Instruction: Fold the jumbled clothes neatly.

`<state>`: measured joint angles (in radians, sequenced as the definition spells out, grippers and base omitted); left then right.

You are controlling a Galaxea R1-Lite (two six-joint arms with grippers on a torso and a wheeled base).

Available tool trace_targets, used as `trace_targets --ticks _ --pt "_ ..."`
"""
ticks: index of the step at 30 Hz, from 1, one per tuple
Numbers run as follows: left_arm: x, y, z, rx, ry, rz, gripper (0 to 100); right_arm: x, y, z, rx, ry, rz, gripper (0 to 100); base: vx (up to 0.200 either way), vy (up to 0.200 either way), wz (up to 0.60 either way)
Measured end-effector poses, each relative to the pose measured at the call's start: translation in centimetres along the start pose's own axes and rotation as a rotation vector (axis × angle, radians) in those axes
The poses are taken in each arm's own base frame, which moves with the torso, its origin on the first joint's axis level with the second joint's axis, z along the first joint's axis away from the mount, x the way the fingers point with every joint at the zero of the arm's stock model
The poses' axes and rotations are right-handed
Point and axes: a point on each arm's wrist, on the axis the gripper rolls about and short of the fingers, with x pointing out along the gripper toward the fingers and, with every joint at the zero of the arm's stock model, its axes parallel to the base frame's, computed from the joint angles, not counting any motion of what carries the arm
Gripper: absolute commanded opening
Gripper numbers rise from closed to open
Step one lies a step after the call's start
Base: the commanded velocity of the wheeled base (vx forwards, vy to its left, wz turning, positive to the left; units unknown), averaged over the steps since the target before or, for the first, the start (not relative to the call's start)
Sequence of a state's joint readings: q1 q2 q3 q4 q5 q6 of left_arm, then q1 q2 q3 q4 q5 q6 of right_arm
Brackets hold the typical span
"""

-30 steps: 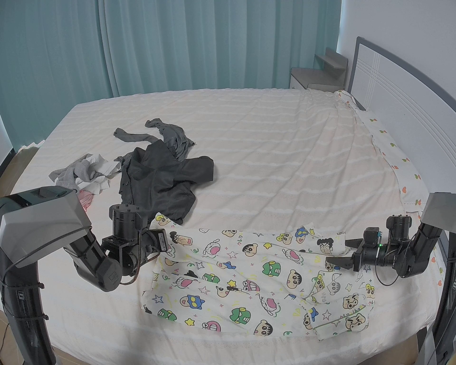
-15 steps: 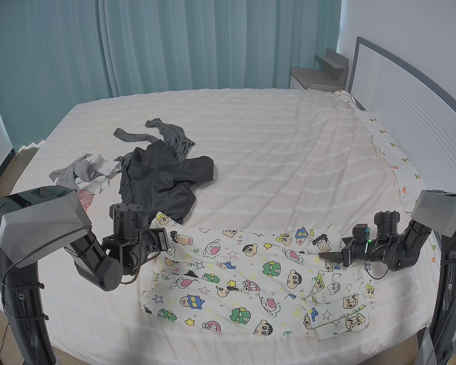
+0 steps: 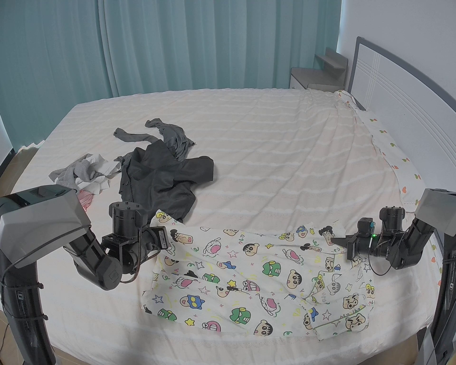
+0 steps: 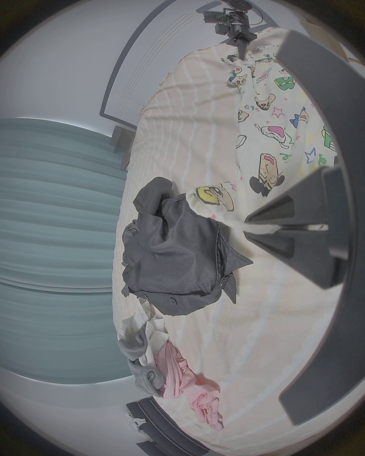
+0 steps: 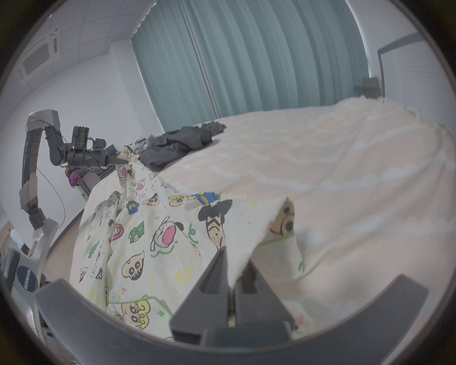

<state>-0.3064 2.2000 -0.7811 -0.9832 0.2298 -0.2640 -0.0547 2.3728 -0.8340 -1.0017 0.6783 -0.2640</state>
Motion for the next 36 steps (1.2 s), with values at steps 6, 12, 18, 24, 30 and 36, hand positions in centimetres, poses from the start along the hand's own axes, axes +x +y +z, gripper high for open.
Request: trace_targets --ticks 6,12,18,24,30,36 --pt "-0.2 0.0 0.3 0.000 -0.014 0.009 0 -1.7 -0.7 -0.1 -0.018 -0.066 -0.053 0 0.000 0.000 0.00" --pt "-0.4 -0.1 1.1 -0.012 -0.073 0.020 0 -3.0 -0.8 -0.6 0.008 -0.059 -0.072 0 0.000 0.000 0.00" --pt "-0.6 0.0 1.1 -0.008 -0.084 0.025 0 -3.9 -0.5 -0.3 0.007 -0.071 -0.066 0 0.000 0.000 0.00" --pt "-0.7 -0.1 1.1 -0.007 -0.085 0.024 0 -3.6 -0.1 -0.3 0.038 -0.063 -0.047 0 0.000 0.000 0.00" --pt "-0.9 -0.3 0.9 -0.003 -0.080 0.019 0 -2.9 0.6 -0.2 0.113 -0.066 0.002 0 0.000 0.000 0.00" --pt "-1.1 -0.4 1.0 -0.002 -0.083 0.014 0 -3.2 0.8 0.2 0.142 -0.078 0.035 0 0.000 0.000 0.00"
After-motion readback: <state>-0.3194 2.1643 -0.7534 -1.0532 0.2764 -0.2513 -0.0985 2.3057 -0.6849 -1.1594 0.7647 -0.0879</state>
